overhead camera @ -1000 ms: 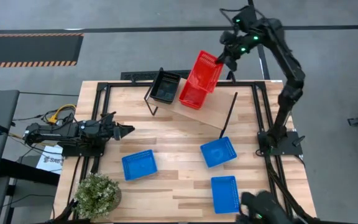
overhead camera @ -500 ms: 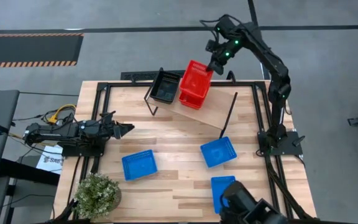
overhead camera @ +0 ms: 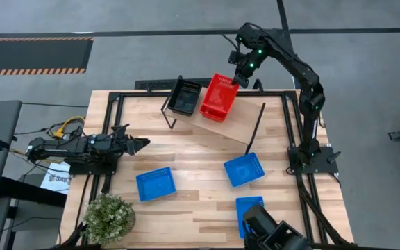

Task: Stack baskets on shelf by color
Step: Stack the red bin on the red bins on the shelf

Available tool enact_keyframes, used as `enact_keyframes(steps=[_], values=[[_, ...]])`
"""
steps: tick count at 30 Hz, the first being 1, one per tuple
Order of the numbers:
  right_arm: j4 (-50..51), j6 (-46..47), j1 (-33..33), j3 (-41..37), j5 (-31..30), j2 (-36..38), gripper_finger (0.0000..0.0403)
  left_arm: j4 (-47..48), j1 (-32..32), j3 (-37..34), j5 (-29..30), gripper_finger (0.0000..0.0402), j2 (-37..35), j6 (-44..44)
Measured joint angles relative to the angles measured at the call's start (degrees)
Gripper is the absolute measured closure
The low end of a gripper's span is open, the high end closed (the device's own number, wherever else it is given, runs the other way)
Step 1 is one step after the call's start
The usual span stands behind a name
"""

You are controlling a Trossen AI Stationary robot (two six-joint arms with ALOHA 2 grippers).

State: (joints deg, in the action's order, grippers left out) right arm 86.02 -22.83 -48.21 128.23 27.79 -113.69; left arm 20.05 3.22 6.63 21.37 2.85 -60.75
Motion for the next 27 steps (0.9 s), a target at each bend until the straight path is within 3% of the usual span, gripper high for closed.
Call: enact_keyframes(steps=[11,27], values=[[-2.57,0.62,2.23,-3.31,-2.24,0.0,0.0396,0.0,0.0,0.0,0.0,0.0177,0.0,0.02],[-3.33,3.96,4.13,-3.31,-2.88,0.02,0.0363,0.02,0.0,0.0,-0.02,0.0177,0.0,1.02]])
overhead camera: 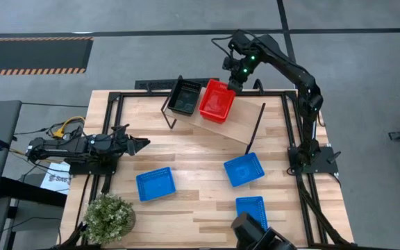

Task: Stack baskets on shelf by color
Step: Stack the red bin on the red bins on the shelf, then put the top right blue bin on the shelf

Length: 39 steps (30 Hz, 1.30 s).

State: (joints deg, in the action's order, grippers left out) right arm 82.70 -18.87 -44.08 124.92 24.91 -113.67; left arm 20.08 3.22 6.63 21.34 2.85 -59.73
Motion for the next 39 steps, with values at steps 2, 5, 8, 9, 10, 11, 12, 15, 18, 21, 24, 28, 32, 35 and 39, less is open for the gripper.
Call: enact_keyframes(steps=[2,5,8,9,10,11,12,15,18,21,24,28,32,35,39], values=[[0.0,0.44,0.32,0.0,-0.02,0.0,0.0361,0.0,0.0,0.0,0.0,0.0177,0.0,0.0],[0.0,1.09,0.66,0.0,0.01,0.0,0.0352,0.0,0.0,0.0,0.0,0.0177,0.0,0.01],[-0.01,1.12,0.68,0.0,0.04,0.0,0.034,0.0,0.0,0.0,0.0,0.0177,0.0,0.12],[-0.01,1.24,0.64,0.0,0.02,0.0,0.0336,0.0,0.0,0.0,0.0,0.0177,0.0,0.12],[-0.02,1.33,0.6,0.0,0.02,0.0,0.0332,0.0,0.0,0.0,0.0,0.0177,0.0,0.1],[-0.02,1.46,0.58,0.0,-0.03,0.0,0.0328,0.0,0.01,0.0,0.0,0.0177,0.0,0.1],[-0.02,1.46,0.53,0.0,-0.5,0.0,0.0323,0.0,0.01,0.0,0.0,0.0177,0.0,0.1],[-0.01,1.5,0.18,0.0,-1.23,0.0,0.0309,0.0,0.0,0.0,0.0,0.0177,0.0,0.08],[0.23,2.25,-0.26,0.02,-1.01,0.0,0.0295,0.0,0.0,0.0,0.0,0.0177,0.0,0.08],[2.34,2.35,-0.38,0.66,-0.98,-0.02,0.0282,0.0,0.0,0.0,0.0,0.0177,0.0,0.05],[6.64,3.97,-0.82,2.94,1.27,0.61,0.0272,-0.02,0.0,0.0,-0.03,0.0177,0.0,-0.37],[7.28,14.6,0.17,2.67,3.23,4.53,0.0267,-0.02,0.02,0.0,-0.95,0.0177,0.0,-0.99],[7.26,19.15,3.29,-0.26,2.28,10.76,0.027,-0.03,0.02,0.0,-2.36,0.0177,0.0,-1.39],[7.18,24.46,7.13,-6.02,-2.27,17.13,0.0274,-0.02,0.02,0.0,-3.84,0.0177,0.0,-1.17],[7.26,36.08,14.87,-19.14,-11.86,28.97,0.0274,-0.05,0.02,0.0,-5.44,0.0177,0.0,-1.46]])
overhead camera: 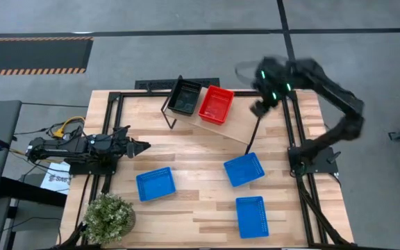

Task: Stack baskets on shelf by color
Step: Put the top right blue bin on the shelf

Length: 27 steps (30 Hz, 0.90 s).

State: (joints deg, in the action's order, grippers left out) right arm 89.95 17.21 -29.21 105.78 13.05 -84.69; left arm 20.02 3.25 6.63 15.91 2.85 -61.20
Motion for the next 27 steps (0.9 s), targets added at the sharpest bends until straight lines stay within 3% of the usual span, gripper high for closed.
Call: enact_keyframes(steps=[5,13,20,27], values=[[-2.26,21.0,12.88,-20.79,-10.11,13.08,0.0267,0.01,0.0,0.0,-2.21,0.0177,0.0,-0.04],[-19.06,47.27,26.46,-49.11,-9.94,25.38,0.0233,0.03,-0.01,0.0,-3.66,0.0177,0.0,1.92],[-35.76,55.87,31.8,-63.45,-9.96,24.83,0.0201,0.03,0.0,0.02,-4.09,0.0177,0.0,2.02],[-46.91,55.97,32.59,-69.8,-10.22,18.53,0.0208,0.2,0.0,0.02,-4.07,0.0177,0.0,2.0]])
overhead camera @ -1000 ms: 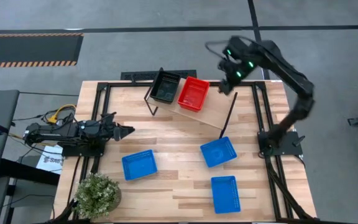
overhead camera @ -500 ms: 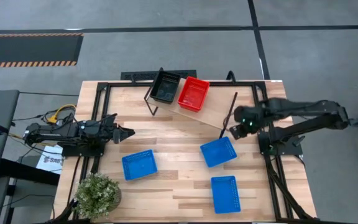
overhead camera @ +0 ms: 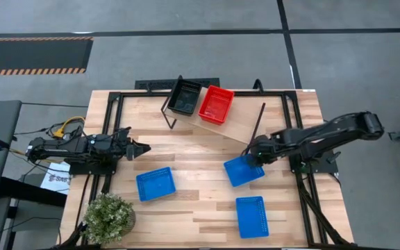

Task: Stack baskets on shelf by color
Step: Put the top right blue bin on the shelf

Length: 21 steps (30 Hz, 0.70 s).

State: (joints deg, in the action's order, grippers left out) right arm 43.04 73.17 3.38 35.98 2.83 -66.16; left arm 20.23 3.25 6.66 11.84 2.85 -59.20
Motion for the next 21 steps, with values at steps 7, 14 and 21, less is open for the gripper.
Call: enact_keyframes(steps=[7,14,21], values=[[-1.83,-1.43,0.04,-0.91,-0.11,-6.26,0.0253,0.01,0.0,0.02,-0.41,0.0177,0.0,-0.02],[-3.09,1.28,1.63,-0.53,0.22,-5.65,0.039,0.01,0.0,0.02,-1.4,0.0177,0.0,-0.02],[3.14,3.54,3.64,4.75,2.24,-0.63,0.0395,0.02,0.0,0.02,-1.42,0.0177,0.0,1.03]])
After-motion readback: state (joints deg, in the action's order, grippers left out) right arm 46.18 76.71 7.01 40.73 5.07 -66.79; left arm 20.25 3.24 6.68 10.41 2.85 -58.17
